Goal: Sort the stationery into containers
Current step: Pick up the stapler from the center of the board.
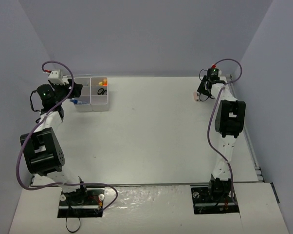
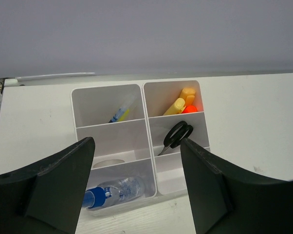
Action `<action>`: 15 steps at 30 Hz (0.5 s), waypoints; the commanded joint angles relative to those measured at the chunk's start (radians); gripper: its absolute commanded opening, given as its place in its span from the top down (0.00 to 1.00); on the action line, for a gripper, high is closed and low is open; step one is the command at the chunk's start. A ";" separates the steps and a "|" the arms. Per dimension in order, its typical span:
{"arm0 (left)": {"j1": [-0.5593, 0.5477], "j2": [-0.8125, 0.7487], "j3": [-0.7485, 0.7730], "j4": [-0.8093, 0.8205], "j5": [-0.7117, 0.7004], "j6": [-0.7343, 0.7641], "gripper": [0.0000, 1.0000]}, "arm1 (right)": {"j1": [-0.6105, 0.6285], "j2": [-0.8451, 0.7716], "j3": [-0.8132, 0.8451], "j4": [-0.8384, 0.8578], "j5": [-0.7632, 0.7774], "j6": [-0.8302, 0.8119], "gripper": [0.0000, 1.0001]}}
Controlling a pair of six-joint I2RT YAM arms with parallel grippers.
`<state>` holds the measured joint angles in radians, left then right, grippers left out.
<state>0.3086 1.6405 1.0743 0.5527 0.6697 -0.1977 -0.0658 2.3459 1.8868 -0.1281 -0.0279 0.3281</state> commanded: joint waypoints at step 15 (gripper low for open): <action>-0.034 -0.047 0.076 -0.077 -0.051 0.095 0.32 | 0.001 -0.076 -0.107 0.025 -0.031 -0.011 0.95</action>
<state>0.2779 1.6405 1.0782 0.4421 0.6248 -0.1176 -0.0658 2.3277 1.8181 -0.0575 -0.0593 0.3327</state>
